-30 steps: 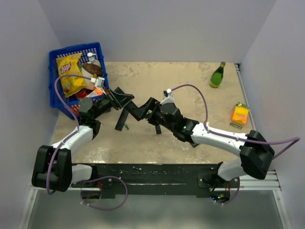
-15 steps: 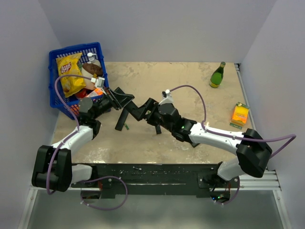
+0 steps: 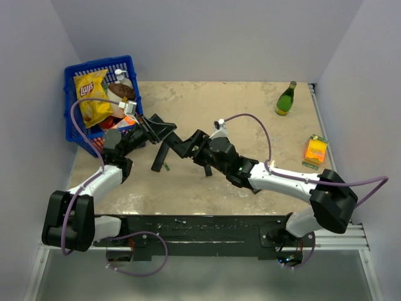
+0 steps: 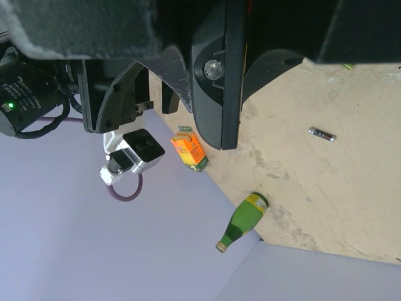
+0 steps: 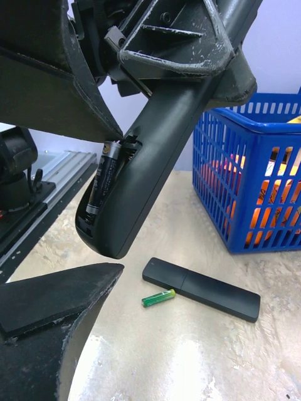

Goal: Load the batteries into the remote control

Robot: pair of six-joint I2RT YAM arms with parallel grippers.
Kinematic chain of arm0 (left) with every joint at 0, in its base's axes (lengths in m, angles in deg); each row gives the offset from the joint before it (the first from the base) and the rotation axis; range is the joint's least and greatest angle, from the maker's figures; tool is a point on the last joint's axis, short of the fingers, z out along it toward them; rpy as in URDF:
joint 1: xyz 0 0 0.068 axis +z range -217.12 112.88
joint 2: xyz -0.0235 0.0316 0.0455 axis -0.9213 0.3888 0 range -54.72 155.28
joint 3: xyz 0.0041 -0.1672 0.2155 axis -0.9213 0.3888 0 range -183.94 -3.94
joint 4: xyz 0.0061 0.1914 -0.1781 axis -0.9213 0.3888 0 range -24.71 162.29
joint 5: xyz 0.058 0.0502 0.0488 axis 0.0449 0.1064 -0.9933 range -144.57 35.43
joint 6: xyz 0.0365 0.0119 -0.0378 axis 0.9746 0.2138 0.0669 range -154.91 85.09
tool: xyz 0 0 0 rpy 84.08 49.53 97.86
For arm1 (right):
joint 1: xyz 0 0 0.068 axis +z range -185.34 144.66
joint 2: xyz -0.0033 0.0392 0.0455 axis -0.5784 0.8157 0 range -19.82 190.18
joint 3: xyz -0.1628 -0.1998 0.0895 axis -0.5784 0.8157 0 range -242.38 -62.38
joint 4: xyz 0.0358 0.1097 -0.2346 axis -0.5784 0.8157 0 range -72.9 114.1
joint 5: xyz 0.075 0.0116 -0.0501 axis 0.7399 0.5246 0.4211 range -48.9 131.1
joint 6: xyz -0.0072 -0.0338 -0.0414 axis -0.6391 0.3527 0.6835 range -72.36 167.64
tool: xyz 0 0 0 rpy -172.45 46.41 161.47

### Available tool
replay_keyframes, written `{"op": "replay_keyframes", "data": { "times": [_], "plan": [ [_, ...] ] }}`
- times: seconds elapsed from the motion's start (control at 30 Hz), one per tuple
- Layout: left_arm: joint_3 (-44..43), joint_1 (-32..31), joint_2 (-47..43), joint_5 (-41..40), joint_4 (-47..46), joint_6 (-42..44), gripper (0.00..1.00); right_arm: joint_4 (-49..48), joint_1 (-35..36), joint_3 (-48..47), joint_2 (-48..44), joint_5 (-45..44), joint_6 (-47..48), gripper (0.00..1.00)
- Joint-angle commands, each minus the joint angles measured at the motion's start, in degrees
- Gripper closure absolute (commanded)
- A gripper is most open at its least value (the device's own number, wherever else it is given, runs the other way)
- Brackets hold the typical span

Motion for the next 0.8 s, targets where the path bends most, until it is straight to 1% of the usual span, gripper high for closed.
{"op": "replay_keyframes", "data": {
  "times": [0.0,0.17,0.5,0.77],
  "plan": [
    [0.0,-0.1,-0.1,0.5,-6.7,-1.7,1.0,-2.4,0.1,1.7,-1.2,-1.1,-1.5,0.22],
    [0.5,0.0,0.0,0.6,-8.4,-2.8,1.0,-4.1,0.1,3.7,-2.0,-1.1,-2.7,0.23],
    [2.7,0.8,1.7,1.5,-19.2,-8.7,1.0,-5.9,0.1,6.2,-1.7,-0.7,-4.2,0.23],
    [2.4,0.8,1.0,2.1,-20.4,-8.3,1.0,-5.8,0.1,5.8,1.2,1.6,-4.4,0.23]
  ]
}}
